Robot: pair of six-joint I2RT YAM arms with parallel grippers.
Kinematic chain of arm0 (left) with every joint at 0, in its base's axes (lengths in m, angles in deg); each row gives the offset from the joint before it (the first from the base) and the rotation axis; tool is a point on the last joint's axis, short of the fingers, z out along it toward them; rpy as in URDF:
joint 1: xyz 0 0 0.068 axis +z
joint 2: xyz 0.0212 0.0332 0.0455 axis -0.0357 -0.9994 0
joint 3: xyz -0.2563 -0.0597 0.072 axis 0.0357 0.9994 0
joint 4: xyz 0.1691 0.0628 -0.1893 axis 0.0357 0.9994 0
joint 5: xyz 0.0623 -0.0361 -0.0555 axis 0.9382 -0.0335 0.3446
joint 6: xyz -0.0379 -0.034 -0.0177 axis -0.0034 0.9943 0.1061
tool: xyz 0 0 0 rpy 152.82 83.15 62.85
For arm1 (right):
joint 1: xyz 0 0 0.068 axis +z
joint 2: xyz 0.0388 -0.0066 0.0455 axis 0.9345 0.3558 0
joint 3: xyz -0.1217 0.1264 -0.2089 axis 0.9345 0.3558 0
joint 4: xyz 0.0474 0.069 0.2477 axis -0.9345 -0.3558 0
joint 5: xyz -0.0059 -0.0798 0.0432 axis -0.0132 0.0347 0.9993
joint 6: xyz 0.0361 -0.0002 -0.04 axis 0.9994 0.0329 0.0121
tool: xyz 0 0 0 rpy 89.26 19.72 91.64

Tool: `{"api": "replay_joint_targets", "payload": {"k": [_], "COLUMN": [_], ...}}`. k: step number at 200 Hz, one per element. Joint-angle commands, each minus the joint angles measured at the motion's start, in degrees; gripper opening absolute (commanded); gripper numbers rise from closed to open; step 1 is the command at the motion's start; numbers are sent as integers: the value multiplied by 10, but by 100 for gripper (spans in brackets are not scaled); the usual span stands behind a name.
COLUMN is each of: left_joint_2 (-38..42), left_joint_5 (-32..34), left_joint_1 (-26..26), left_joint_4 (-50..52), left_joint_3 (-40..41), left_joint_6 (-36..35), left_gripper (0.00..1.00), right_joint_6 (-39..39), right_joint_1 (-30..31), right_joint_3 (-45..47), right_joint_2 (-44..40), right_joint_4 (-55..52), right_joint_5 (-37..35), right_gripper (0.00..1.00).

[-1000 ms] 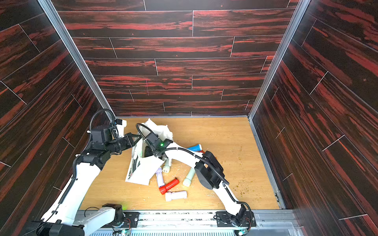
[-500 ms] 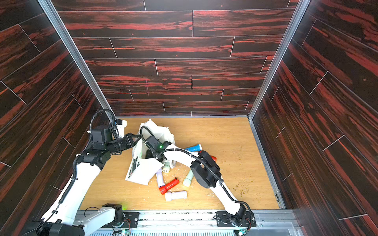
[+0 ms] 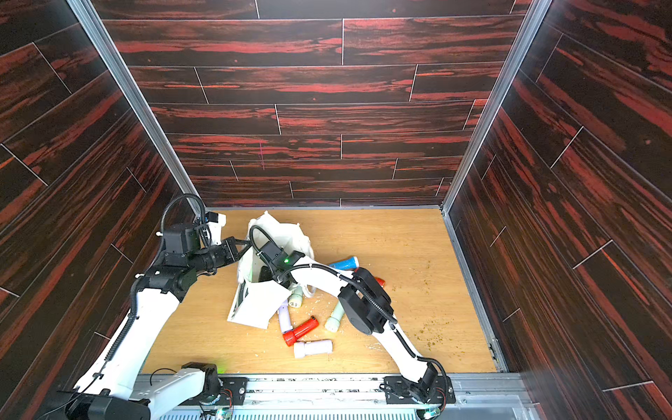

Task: Put the flashlights into the tote bags
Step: Place the flashlight in the canvas bag.

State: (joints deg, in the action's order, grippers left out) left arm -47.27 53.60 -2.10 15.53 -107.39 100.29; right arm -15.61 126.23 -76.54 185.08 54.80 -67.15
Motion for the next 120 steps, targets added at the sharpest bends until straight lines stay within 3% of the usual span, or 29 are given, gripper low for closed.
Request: {"api": "replay_joint_targets", "payload": {"k": [1, 62, 120], "left_joint_2": [3, 5, 0], "left_joint_5": [-11, 0, 80], "left_joint_1": [-2, -2, -3], "left_joint_4": [-15, -1, 79], "left_joint_3": [1, -1, -41], "left_joint_6": [-12, -23, -72], "left_gripper": [0, 0, 0], "right_joint_6": [-5, -34, -143], "right_joint_1": [0, -6, -6], "right_joint_3": [-5, -15, -1], "right_joint_2": [0, -36, -163], "right_joint_4": [-16, -21, 34], "right_joint_5": [-12, -32, -50], "right_gripper": [55, 63, 64]}}
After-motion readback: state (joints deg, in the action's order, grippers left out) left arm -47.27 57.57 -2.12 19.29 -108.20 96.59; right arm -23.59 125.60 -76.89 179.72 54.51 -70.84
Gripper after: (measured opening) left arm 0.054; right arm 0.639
